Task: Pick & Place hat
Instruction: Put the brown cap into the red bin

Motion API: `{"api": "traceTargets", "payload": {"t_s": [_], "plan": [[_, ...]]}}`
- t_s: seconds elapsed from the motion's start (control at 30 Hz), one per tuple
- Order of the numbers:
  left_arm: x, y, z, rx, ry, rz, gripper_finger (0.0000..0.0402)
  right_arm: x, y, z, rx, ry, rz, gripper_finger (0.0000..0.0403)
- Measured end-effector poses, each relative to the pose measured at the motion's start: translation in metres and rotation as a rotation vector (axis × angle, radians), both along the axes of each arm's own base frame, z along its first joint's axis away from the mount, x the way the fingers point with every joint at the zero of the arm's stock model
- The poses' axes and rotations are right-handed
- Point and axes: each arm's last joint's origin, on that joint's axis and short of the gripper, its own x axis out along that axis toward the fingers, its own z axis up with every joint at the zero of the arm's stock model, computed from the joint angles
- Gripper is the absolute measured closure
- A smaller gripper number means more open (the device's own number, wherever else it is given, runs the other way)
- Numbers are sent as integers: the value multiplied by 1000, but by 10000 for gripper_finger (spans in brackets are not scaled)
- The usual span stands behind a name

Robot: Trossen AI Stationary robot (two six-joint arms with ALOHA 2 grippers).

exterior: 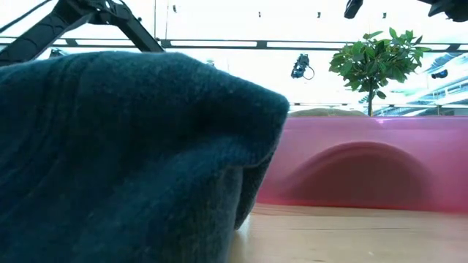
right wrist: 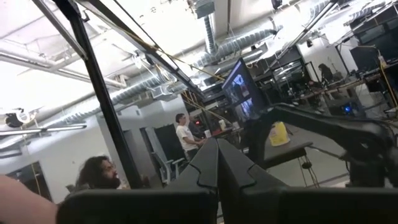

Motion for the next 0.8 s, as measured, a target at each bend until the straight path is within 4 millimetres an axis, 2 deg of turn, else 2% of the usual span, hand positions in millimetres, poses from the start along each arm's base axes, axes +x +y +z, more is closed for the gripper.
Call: {"api": "traceTargets", "payload": {"t_s": [0.1,0.17,0.27,0.4,0.43,0.53,0.63,0.8], "plan": [[0,-1,-11,-41,40,5,75,0,-1,0,19,-5,-17,403],[0,-2,-12,-54,55,3,103,0,-1,1,27,-6,-25,403],[-1,-4,-10,-51,75,-5,190,0,-1,1,21,-6,-29,403],[-4,-7,-6,-82,110,-5,357,0,-2,0,1,-6,-63,403],[-5,-8,-6,-87,122,0,377,0,-2,0,0,-6,-76,403],[-6,-9,-4,-88,142,26,388,0,-3,0,10,-6,-114,403],[-8,-11,6,-71,139,50,393,0,-6,0,38,0,-125,403],[-13,-21,47,20,29,64,393,2,-8,-5,52,56,-137,403]]}}
